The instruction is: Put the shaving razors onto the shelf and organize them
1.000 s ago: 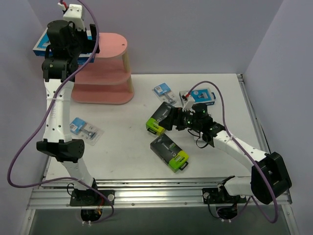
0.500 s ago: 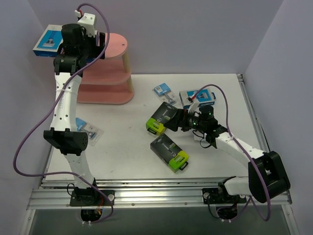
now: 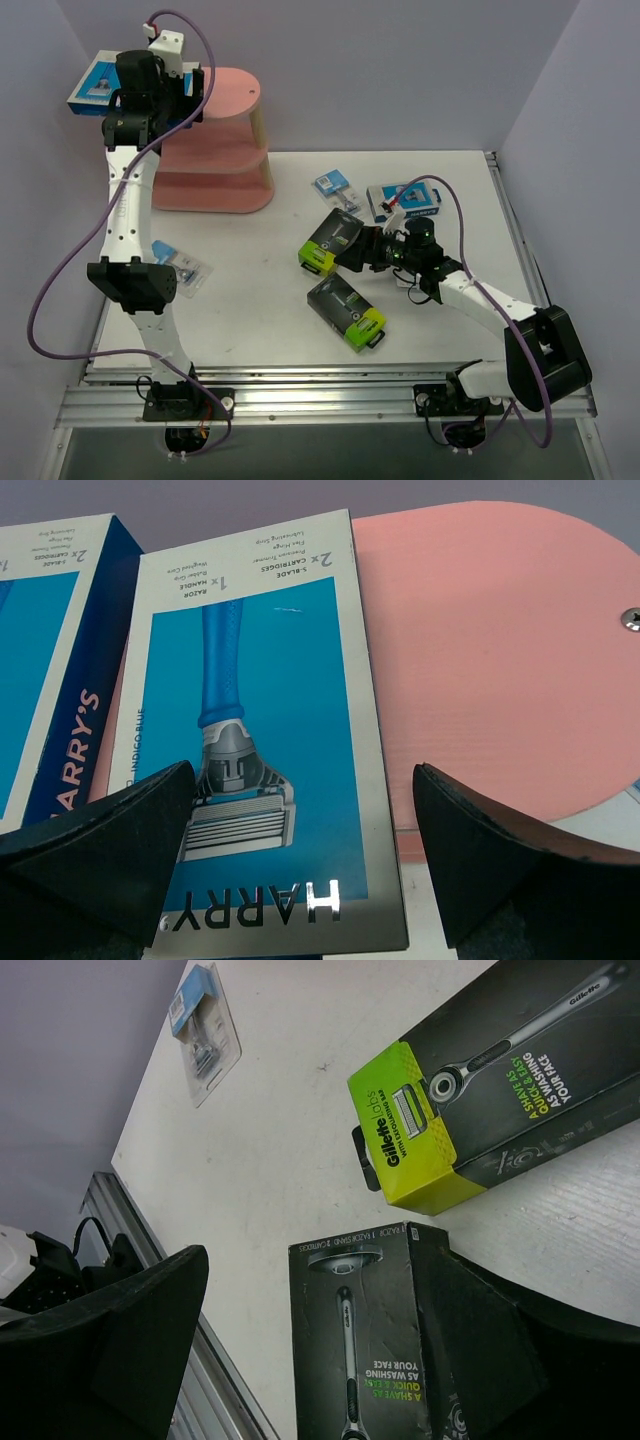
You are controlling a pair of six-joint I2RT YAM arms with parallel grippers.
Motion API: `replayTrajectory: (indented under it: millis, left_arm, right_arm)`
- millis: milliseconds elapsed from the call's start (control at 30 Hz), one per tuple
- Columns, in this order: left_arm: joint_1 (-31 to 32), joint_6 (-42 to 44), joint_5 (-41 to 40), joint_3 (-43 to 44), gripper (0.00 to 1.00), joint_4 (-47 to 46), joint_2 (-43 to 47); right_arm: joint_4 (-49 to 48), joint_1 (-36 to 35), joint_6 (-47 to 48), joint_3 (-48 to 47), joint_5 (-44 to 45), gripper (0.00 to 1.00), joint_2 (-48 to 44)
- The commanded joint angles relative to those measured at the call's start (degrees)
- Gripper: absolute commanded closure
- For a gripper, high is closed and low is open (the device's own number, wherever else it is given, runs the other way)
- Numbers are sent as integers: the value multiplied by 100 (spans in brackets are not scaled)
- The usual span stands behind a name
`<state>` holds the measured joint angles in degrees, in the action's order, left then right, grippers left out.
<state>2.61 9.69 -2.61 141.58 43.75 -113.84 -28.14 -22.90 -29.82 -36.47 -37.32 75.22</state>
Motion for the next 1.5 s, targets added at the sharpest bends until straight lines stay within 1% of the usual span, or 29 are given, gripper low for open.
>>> replayTrajectory:
  millis: [0, 67, 100, 133, 533, 667, 933, 1033, 1267, 1467]
  left_arm:
    - [-15, 112, 191, 160, 0, -235, -112]
    - [-15, 147, 182, 186, 0, -252, -182]
    - [-24, 156, 173, 195, 5, -261, -208]
    - [-15, 164, 173, 221, 6, -270, -252]
    - [-94, 253, -20, 256, 6, -340, -402]
    - [-226, 182, 85, 282, 7, -358, -428]
    - [-226, 138, 199, 555, 7, -323, -674]
    - [-437, 147, 261, 625, 7, -314, -736]
    - [-718, 15, 964, 968, 7, -306, -911]
    - [-753, -64, 1430, 1311, 7, -209, -1149]
  right_arm:
    - [-271, 40, 143, -9, -56, 13, 37]
    - [-262, 48, 161, -1, -30, 13, 37]
    - [-262, 48, 170, -1, -12, 13, 28]
    - [-271, 57, 170, -1, 14, 13, 28]
    - [-315, 83, 196, 34, -3, 13, 159]
    - [-341, 83, 187, 35, -12, 13, 186]
    - [-341, 110, 170, -1, -65, 13, 318]
    - [-350, 119, 170, -18, -82, 13, 379]
    - [-333, 154, 152, -62, -126, 13, 529]
    - [-280, 162, 117, -124, -205, 13, 599]
